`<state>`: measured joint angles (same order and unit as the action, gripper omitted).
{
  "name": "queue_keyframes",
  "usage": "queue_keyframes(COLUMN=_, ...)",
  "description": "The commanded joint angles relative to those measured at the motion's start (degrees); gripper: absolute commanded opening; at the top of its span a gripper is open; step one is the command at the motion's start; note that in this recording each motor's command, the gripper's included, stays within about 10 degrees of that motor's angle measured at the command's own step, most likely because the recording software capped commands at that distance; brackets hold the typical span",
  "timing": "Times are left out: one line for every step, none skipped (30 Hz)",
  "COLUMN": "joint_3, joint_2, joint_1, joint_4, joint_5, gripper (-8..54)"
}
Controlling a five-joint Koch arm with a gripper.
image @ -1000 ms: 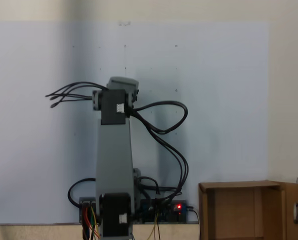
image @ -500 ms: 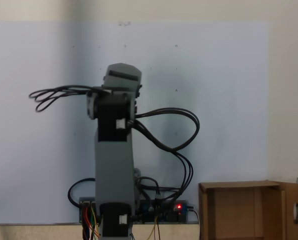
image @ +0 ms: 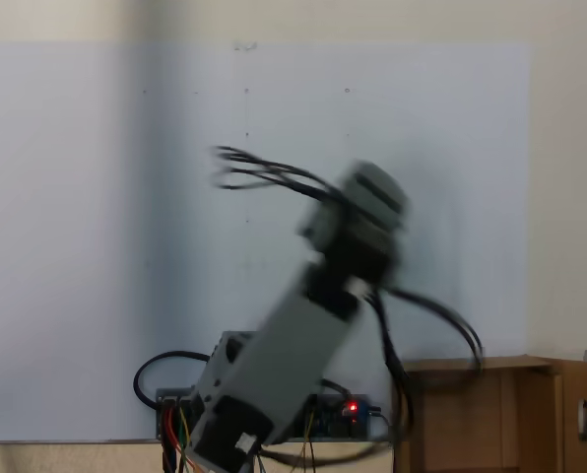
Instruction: Grasp a green dice and put it in the bin.
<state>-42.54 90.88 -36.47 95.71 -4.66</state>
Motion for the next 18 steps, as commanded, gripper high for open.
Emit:
queue_keyframes(joint_3=2.46, joint_2=2.29, joint_1=-7.47, joint_4=1.23, joint_5=6.5, gripper=11.5)
queue_keyframes(joint_3=2.46, joint_2=2.2, joint_1=-11.07, joint_4=1.23, joint_5=7.29, gripper=11.5)
queue_keyframes(joint_3=2.46, joint_2=2.11, joint_1=-14.59, joint_4=0.97, joint_5=8.17, gripper=11.5)
queue_keyframes(joint_3=2.46, joint_2=2.02, joint_1=-18.02, joint_4=0.7, joint_5=9.49, gripper=11.5)
queue_keyframes(joint_3=2.46, joint_2=1.93, joint_1=-21.36, joint_4=0.79, joint_5=10.55, gripper=11.5)
queue_keyframes(joint_3=2.55, joint_2=1.85, joint_1=-25.49, joint_4=0.7, joint_5=10.9, gripper=11.5)
queue_keyframes(joint_3=2.81, joint_2=1.85, joint_1=-28.83, joint_4=0.18, joint_5=11.78, gripper=11.5)
queue_keyframes(joint_3=2.9, joint_2=1.85, joint_1=-31.9, joint_4=0.0, joint_5=13.27, gripper=11.5)
queue_keyframes(joint_3=2.99, joint_2=1.67, joint_1=-35.24, joint_4=0.0, joint_5=13.89, gripper=11.5)
queue_keyframes(joint_3=2.99, joint_2=1.67, joint_1=-38.41, joint_4=-0.79, joint_5=14.59, gripper=11.5)
queue_keyframes(joint_3=2.99, joint_2=1.41, joint_1=-40.96, joint_4=-1.85, joint_5=15.64, gripper=11.5)
queue_keyframes(joint_3=2.99, joint_2=1.23, joint_1=-43.68, joint_4=-2.9, joint_5=16.52, gripper=11.5)
queue_keyframes(joint_3=2.99, joint_2=0.88, joint_1=-46.32, joint_4=-3.96, joint_5=17.14, gripper=11.5)
queue_keyframes(joint_3=2.99, joint_2=0.09, joint_1=-48.6, joint_4=-5.54, joint_5=17.75, gripper=11.5)
queue_keyframes(joint_3=2.99, joint_2=-0.35, joint_1=-50.54, joint_4=-6.86, joint_5=18.9, gripper=11.5)
queue_keyframes(joint_3=2.99, joint_2=-1.14, joint_1=-52.47, joint_4=-8.0, joint_5=20.21, gripper=11.5)
queue_keyframes(joint_3=2.99, joint_2=-2.11, joint_1=-53.88, joint_4=-9.32, joint_5=20.65, gripper=11.5)
queue_keyframes(joint_3=2.99, joint_2=-2.99, joint_1=-55.2, joint_4=-10.46, joint_5=21.36, gripper=11.5)
